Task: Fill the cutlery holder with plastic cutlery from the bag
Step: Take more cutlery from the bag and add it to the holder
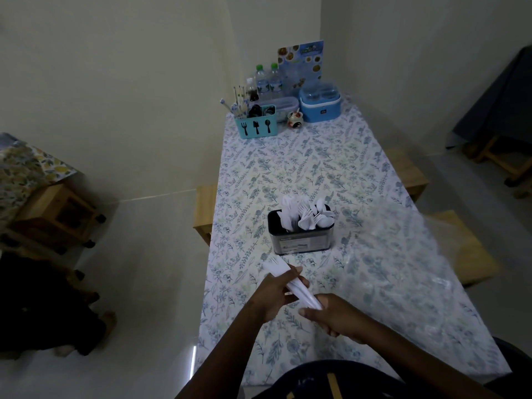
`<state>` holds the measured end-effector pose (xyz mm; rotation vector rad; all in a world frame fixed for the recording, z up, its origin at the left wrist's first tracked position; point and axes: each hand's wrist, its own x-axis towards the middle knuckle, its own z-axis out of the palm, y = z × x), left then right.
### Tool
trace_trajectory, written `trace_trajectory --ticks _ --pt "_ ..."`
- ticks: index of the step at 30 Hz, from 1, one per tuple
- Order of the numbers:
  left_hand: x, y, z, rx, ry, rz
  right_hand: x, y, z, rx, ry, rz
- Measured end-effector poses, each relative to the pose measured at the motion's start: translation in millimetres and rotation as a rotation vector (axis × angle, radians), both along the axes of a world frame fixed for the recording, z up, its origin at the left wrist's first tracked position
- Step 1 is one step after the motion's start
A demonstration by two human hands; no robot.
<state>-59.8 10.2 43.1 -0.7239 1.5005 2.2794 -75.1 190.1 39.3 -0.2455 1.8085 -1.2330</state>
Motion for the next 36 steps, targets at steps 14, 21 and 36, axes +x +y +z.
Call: trace_trajectory --ticks 14,21,36 --pt "-7.0 9.0 5.0 -0.27 0.063 0.163 -30.3 -2.2 -16.9 -0.428 -0.783 -0.849" --pt "-4.9 11.2 4.0 -0.237 0.028 0.042 -33.1 -11.0 -14.9 -0.291 -0.759 -0.9" --pt "-93.6 -45.4 46.6 -0.647 0.379 0.284 -44.2 -27.5 -1.4 -0.428 -0.854 -0.884"
